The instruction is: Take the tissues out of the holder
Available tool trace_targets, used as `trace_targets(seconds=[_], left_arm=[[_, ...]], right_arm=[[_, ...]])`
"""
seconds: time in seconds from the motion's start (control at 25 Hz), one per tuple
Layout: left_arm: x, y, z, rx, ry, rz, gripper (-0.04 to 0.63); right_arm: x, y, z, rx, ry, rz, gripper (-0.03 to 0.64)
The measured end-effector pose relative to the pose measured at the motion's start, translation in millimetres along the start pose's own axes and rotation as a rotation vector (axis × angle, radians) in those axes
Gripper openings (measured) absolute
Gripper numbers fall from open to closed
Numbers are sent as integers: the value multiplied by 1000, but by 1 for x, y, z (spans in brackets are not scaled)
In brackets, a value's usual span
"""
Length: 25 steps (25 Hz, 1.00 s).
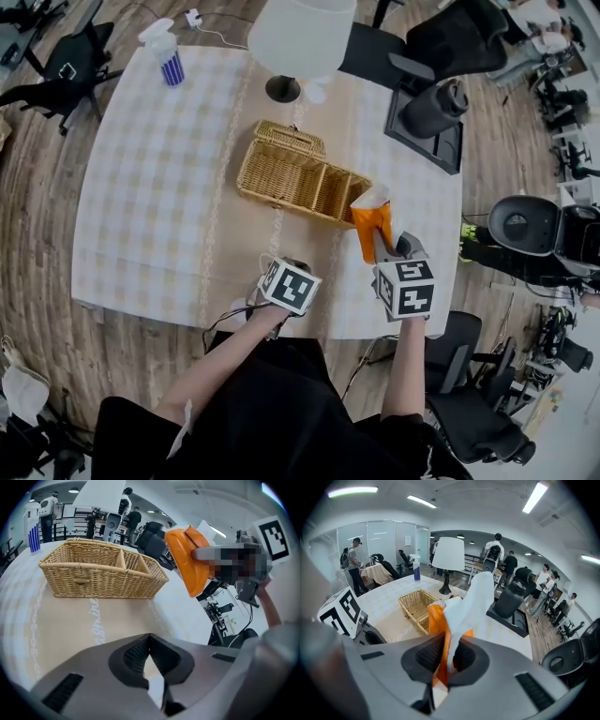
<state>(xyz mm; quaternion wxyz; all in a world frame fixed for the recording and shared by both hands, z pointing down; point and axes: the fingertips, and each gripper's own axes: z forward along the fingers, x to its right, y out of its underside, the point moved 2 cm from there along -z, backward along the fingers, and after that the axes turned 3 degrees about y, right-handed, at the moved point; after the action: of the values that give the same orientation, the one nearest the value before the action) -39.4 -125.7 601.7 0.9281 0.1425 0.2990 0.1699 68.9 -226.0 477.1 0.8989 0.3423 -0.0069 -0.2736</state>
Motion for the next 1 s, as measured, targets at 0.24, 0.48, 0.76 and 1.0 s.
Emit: trace_targets(seconds=[0.24, 0.48, 0.76, 1.0], left_arm=[[15, 3, 13, -33, 20, 41, 0], [41, -2, 22, -35, 19, 80, 0], [70, -5, 37, -48, 13, 103, 0], [88, -14, 46, -30, -10, 78, 0]], right_arm=[[14, 32, -17, -23, 36, 73, 31], [32, 64, -32, -41, 53, 129, 29], [52, 97, -41, -53, 52, 185, 31], [73, 120, -53, -51, 48, 212, 29]])
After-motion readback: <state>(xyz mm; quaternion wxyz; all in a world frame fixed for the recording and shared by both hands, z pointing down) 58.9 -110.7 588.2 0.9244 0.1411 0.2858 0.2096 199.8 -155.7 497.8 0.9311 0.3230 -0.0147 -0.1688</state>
